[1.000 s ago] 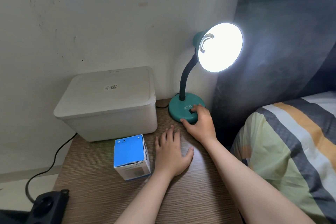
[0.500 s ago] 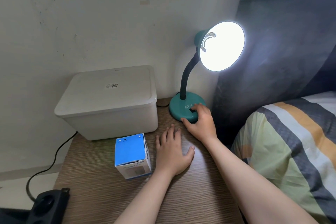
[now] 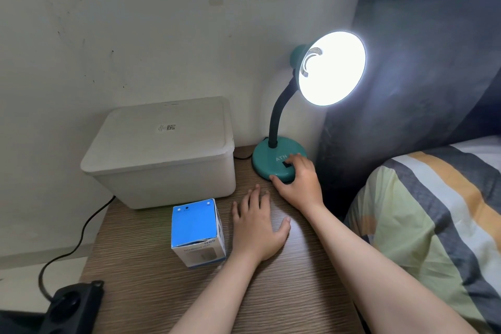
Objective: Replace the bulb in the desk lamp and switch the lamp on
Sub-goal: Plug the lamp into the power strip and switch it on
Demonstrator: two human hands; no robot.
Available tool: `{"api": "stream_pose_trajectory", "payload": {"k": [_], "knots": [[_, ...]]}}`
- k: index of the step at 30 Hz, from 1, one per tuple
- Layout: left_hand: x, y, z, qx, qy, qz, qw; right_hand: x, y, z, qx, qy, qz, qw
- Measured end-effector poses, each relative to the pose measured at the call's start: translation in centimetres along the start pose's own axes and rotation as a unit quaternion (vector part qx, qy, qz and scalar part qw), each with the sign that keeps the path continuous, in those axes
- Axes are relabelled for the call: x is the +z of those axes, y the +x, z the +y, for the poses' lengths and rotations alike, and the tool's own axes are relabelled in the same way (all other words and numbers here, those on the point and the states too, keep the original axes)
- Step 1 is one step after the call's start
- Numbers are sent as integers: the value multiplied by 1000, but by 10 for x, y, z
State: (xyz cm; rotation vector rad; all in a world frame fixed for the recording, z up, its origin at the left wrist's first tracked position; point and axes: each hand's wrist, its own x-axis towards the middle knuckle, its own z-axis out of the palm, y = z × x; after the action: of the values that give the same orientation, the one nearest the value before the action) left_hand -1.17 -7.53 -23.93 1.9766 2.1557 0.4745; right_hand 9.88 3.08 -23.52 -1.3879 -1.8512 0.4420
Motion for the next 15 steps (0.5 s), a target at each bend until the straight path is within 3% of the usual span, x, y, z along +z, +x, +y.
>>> {"api": "stream_pose_trajectory", "payload": {"k": [15], "knots": [[1, -2, 0, 5, -17, 9, 1000, 4, -2, -7, -8, -94, -30, 995]]}}
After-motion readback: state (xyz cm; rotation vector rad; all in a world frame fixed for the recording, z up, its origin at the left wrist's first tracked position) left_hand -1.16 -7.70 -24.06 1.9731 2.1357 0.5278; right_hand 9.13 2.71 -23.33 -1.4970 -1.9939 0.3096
